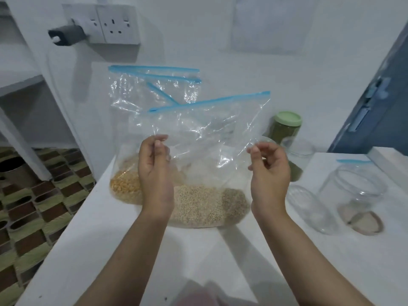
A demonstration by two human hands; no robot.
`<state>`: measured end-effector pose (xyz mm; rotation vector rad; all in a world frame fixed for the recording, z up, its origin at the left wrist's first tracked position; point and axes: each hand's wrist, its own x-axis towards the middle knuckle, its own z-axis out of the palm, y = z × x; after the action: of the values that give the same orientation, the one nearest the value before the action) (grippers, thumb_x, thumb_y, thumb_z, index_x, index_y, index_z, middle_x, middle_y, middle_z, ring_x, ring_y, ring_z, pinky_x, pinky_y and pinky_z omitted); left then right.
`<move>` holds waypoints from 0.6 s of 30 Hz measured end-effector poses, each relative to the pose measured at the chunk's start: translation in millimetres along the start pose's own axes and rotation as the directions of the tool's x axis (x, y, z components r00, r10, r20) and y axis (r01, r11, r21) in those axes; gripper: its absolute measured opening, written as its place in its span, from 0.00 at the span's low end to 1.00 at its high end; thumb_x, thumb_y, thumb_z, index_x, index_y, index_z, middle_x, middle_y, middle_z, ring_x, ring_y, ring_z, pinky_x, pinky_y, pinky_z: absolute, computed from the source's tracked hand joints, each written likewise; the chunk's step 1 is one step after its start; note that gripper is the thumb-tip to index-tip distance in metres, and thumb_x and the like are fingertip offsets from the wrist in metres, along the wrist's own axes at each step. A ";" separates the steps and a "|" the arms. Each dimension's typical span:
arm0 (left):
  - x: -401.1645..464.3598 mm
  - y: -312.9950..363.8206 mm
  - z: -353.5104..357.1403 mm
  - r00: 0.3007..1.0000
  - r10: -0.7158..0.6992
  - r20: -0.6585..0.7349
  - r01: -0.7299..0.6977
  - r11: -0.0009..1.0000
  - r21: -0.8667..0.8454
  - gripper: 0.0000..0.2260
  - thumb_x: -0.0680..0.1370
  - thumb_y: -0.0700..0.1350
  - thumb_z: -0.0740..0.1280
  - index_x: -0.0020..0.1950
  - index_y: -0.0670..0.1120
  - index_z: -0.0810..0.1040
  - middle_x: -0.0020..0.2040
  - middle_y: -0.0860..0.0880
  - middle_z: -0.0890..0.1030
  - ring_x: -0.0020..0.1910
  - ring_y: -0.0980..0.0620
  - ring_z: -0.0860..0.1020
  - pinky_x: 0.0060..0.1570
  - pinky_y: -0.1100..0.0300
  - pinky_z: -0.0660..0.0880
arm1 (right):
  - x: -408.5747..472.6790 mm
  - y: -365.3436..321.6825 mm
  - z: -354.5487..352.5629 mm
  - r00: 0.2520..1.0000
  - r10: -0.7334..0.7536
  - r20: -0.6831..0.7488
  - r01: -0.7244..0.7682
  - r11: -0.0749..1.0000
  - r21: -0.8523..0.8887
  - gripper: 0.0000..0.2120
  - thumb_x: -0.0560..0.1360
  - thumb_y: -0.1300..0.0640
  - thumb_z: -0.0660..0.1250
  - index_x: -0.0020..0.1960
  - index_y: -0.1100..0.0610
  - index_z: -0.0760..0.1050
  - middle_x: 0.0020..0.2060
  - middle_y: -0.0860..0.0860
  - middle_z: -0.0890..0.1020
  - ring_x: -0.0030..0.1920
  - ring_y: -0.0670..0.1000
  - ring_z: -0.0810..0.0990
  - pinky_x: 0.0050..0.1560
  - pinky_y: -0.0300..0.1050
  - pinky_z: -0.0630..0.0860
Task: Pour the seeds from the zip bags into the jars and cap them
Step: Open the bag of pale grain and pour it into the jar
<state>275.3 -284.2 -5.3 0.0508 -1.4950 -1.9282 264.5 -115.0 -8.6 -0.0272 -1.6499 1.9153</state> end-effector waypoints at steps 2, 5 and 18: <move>-11.5 -2.0 19.8 1.000 -0.008 0.022 0.009 1.000 -0.026 0.10 0.85 0.44 0.57 0.50 0.52 0.76 0.36 0.53 0.67 0.35 0.58 0.65 0.39 0.68 0.67 | 10.7 -3.3 -21.1 1.000 -0.005 -0.022 0.005 1.000 -0.015 0.09 0.79 0.60 0.67 0.46 0.46 0.75 0.46 0.51 0.84 0.42 0.48 0.75 0.48 0.49 0.74; -27.7 -8.5 48.3 0.998 -0.010 0.054 0.013 0.998 -0.054 0.10 0.85 0.42 0.57 0.50 0.52 0.76 0.36 0.53 0.66 0.35 0.58 0.65 0.40 0.68 0.67 | 24.6 -5.5 -51.6 0.999 -0.004 -0.053 0.002 1.000 -0.031 0.08 0.79 0.59 0.68 0.46 0.47 0.75 0.46 0.51 0.84 0.44 0.49 0.76 0.50 0.49 0.74; -69.3 -35.7 99.8 0.995 -0.012 0.102 0.014 1.000 -0.014 0.13 0.86 0.44 0.55 0.49 0.55 0.77 0.37 0.49 0.67 0.37 0.56 0.66 0.44 0.62 0.66 | 47.9 7.4 -127.2 0.997 0.078 -0.002 -0.078 0.996 -0.041 0.06 0.81 0.61 0.65 0.47 0.52 0.74 0.46 0.48 0.84 0.49 0.46 0.81 0.58 0.48 0.76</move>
<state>268.5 -159.7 -27.9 -0.0453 -1.5499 -1.9780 271.9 19.8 -26.8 -0.1106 -1.7110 1.9380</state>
